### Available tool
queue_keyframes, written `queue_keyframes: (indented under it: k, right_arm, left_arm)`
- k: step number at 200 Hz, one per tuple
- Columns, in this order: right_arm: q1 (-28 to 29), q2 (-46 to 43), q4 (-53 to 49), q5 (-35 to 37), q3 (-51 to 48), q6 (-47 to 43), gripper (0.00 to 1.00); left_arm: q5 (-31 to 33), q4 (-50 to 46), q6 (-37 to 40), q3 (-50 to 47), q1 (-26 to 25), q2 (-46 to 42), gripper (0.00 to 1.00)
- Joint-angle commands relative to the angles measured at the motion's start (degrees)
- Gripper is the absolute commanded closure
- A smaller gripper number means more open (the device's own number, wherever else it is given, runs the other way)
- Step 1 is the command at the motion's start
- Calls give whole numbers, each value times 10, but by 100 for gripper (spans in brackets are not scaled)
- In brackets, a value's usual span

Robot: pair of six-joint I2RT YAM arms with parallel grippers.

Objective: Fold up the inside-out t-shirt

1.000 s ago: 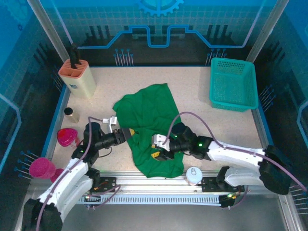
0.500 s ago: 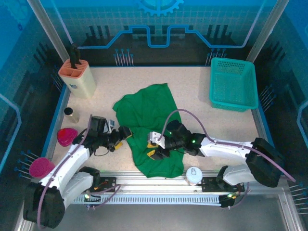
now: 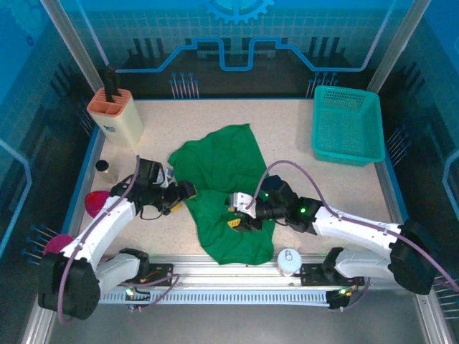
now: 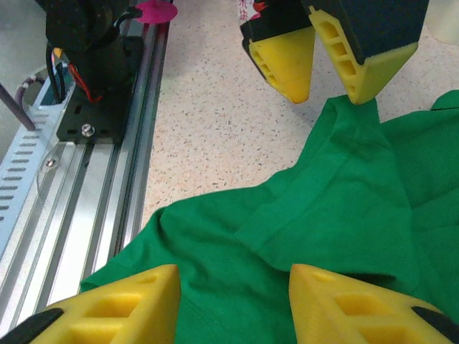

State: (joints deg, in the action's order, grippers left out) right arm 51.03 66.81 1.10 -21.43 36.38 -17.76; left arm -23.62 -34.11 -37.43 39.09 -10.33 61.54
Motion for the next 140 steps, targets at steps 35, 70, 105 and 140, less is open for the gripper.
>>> queue_keyframes:
  k: [35, 70, 105, 140]
  right_arm:
    - [-4, 30, -18, -18, 32, -38, 54]
    - [-4, 24, -22, -3, 38, -48, 54]
    - [-4, 24, 8, 9, 22, -59, 54]
    - [-5, 22, 11, 3, 27, -87, 53]
  left_arm:
    - [20, 15, 82, 34, -3, 63, 47]
    - [42, 5, 150, 53, -25, 89, 60]
    - [107, -48, 252, 102, -26, 93, 43]
    - [50, 6, 385, 84, -27, 83, 27]
